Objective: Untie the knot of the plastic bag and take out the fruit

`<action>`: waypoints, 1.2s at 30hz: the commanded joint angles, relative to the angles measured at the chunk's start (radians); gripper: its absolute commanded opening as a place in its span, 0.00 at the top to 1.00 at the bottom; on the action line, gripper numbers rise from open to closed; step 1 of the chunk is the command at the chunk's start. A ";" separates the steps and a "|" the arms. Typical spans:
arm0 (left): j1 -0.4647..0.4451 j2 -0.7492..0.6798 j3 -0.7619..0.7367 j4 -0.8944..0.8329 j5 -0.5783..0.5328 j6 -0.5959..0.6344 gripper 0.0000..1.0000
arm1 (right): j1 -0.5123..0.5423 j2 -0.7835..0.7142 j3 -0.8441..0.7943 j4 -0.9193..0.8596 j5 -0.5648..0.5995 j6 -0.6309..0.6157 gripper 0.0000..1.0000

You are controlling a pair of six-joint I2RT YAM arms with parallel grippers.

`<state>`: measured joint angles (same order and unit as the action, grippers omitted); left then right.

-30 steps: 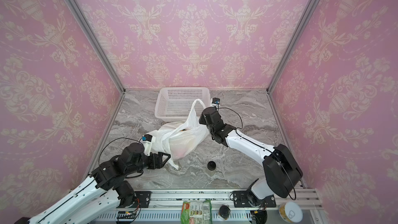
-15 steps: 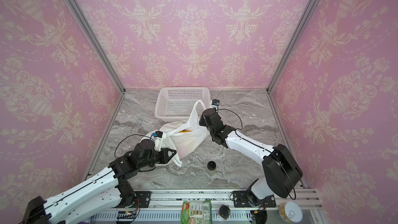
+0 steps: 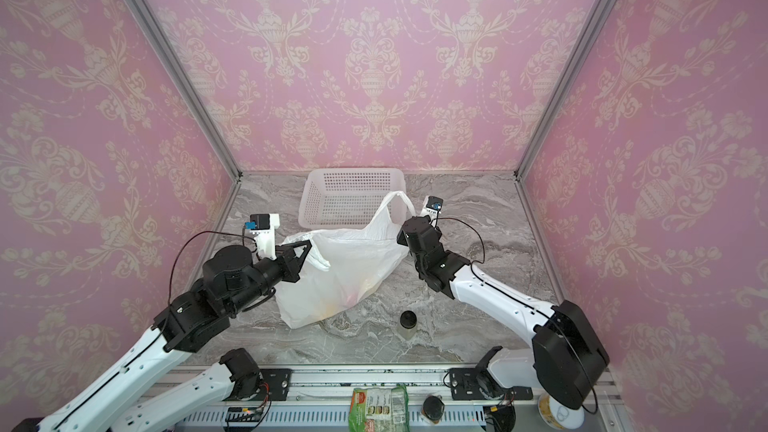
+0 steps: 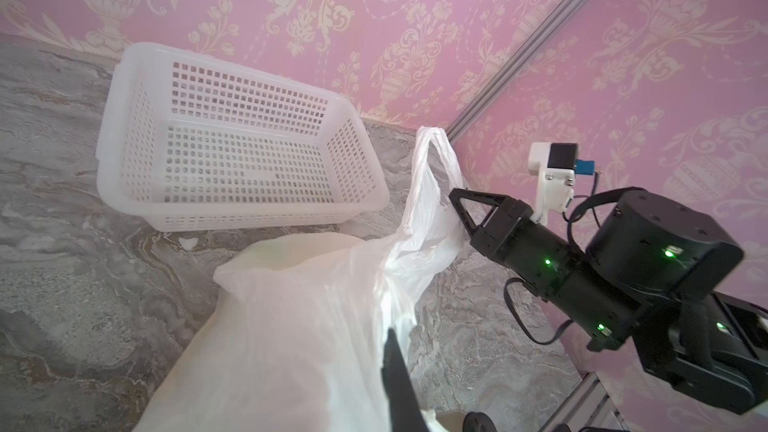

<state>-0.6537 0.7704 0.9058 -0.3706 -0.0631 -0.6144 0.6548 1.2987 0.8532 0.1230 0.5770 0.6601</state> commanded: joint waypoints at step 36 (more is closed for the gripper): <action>0.374 0.058 0.090 -0.157 0.402 0.082 0.15 | -0.006 0.150 0.300 -0.204 0.132 0.023 0.88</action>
<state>-0.2726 0.8635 0.9203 -0.3916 0.5117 -0.6479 0.6540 1.4723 1.1397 -0.0689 0.6952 0.6788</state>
